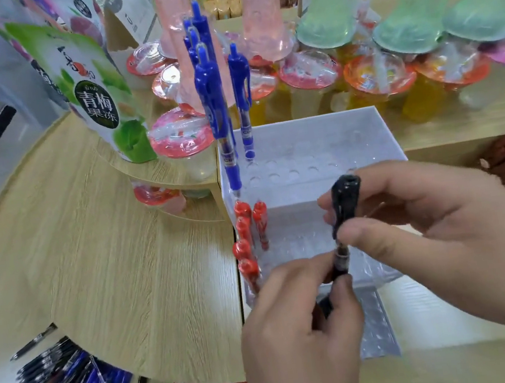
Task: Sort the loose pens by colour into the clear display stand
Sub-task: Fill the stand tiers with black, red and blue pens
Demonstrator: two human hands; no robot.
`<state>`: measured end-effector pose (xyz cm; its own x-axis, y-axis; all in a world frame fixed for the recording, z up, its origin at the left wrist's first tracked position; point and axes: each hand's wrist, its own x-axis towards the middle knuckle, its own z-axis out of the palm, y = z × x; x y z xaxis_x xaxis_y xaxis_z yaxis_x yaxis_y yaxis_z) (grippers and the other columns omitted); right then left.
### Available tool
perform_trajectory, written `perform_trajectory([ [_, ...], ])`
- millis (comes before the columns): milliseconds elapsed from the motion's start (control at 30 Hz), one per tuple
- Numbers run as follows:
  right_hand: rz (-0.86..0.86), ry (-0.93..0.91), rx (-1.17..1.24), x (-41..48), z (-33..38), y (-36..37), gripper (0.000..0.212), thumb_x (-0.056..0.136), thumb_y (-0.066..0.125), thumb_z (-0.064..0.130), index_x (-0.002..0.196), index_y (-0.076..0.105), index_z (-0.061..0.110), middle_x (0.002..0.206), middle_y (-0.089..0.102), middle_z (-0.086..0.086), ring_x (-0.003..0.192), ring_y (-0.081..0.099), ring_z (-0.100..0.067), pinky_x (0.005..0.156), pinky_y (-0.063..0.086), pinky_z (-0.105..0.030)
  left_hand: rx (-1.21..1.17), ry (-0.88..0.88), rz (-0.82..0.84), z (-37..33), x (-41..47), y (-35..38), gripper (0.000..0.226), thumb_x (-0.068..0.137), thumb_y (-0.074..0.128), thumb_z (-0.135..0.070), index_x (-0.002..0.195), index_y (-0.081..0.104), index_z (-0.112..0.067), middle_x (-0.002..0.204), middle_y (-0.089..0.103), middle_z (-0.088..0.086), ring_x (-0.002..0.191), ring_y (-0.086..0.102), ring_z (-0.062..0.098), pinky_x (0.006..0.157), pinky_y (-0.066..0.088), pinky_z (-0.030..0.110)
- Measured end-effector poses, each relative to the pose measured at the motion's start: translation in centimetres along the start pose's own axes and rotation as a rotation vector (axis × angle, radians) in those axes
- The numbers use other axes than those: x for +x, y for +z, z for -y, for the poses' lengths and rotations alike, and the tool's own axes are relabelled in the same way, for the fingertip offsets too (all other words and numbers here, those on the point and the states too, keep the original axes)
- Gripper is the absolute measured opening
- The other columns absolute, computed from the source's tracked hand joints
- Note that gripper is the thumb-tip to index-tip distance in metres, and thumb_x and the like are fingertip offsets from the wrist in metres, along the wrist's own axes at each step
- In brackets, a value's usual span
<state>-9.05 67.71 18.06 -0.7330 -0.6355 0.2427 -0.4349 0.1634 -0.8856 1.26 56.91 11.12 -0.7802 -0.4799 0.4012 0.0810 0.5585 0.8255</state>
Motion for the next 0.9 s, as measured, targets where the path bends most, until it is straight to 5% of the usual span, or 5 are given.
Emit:
perform_trajectory([
  [367,-0.226,0.134,0.009,-6.0,-4.4,0.1,0.018,0.078,0.070,0.033,0.096,0.072,0.033,0.090,0.074,0.014,0.081,0.072,-0.007,0.074,0.054,-0.016,0.222,-0.014,0.109,1.9,-3.1,-2.7,0.017,0.084,0.067,-0.030,0.096,0.078,-0.028,0.092,0.062,-0.017,0.068,0.048,-0.007,0.068,0.040,0.005],
  [500,-0.309,0.171,0.013,-8.0,-6.3,1.5,0.024,0.081,0.073,0.025,0.103,0.070,0.033,0.093,0.074,0.010,0.084,0.071,-0.009,0.075,0.054,-0.017,0.313,0.003,0.187,2.6,-4.0,-3.0,0.021,0.084,0.069,-0.021,0.102,0.079,-0.026,0.096,0.063,-0.014,0.067,0.045,-0.003,0.064,0.046,0.020],
  [767,-0.443,0.058,-0.105,-9.5,-9.3,4.3,0.053,0.085,0.071,0.026,0.127,0.048,0.051,0.100,0.072,0.003,0.092,0.071,-0.017,0.079,0.058,-0.036,0.350,0.014,0.225,2.6,-4.4,-3.1,0.021,0.085,0.067,-0.016,0.102,0.079,-0.022,0.093,0.065,-0.009,0.067,0.042,0.000,0.064,0.044,0.019],
  [900,-0.479,-0.027,-0.194,-9.6,-10.3,5.1,0.047,0.088,0.070,0.025,0.127,0.046,0.036,0.100,0.070,-0.001,0.091,0.072,-0.017,0.075,0.059,-0.039,0.368,-0.001,0.250,2.7,-4.4,-3.1,0.023,0.085,0.067,-0.017,0.104,0.078,-0.024,0.093,0.065,-0.011,0.067,0.045,0.000,0.064,0.043,0.016],
])
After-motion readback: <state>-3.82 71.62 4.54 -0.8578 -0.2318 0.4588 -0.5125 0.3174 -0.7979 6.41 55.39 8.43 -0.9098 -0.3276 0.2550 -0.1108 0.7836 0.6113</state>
